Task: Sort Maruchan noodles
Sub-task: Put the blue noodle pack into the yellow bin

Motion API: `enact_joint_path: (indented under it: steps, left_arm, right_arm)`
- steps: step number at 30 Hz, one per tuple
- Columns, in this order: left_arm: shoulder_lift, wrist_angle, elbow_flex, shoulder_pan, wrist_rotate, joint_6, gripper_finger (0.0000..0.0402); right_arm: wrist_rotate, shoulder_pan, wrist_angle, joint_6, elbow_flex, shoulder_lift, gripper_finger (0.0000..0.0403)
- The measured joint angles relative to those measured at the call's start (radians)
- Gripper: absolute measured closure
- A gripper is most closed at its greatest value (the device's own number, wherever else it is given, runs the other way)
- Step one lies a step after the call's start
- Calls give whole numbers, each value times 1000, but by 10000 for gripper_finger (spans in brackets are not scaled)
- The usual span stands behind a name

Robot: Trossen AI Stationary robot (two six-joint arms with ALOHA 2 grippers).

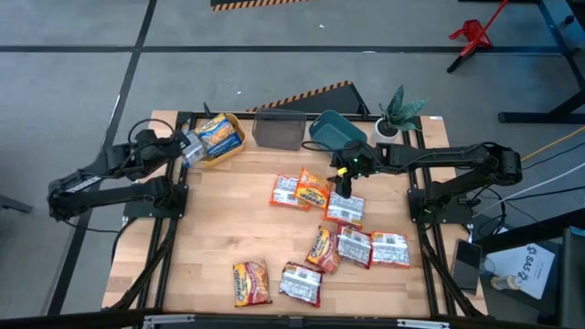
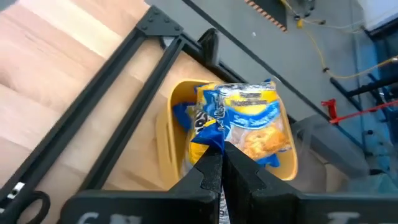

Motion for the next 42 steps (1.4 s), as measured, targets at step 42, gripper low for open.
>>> enact_joint_path:
  steps: [42]
  left_arm:
    - [188, 131, -28, 0, -99, -71, 401]
  right_arm:
    - [-1, 0, -2, -8, 0, 0, 169]
